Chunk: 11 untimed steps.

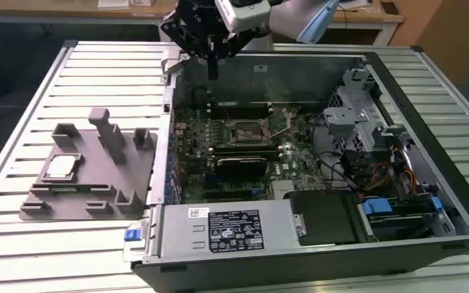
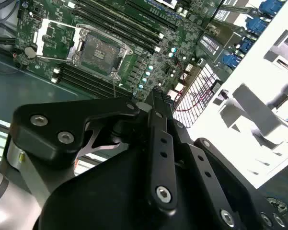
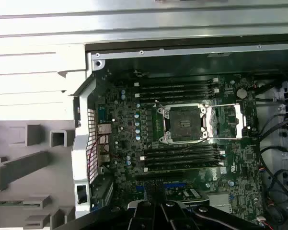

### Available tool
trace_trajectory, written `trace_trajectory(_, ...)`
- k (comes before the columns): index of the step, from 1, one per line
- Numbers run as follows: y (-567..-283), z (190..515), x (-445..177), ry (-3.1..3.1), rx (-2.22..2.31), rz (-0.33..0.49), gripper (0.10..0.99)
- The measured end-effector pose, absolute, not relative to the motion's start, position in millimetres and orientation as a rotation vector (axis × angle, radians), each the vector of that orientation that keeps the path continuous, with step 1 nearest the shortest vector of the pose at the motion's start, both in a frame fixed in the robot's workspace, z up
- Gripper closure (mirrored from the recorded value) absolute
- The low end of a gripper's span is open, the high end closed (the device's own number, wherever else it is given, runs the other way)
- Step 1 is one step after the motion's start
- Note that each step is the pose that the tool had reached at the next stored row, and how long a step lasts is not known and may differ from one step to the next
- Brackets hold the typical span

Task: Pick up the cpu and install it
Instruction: 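Reach for the cpu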

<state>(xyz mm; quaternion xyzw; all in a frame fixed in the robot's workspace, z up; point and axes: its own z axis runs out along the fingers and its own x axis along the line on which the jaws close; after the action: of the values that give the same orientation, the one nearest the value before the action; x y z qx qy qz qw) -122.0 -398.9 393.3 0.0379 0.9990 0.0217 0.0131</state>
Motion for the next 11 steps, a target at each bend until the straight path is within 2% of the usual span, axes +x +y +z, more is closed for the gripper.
trace_trajectory(11, -398.9, 393.3, -122.0, 3.112, 0.118, 0.068, 0.98)
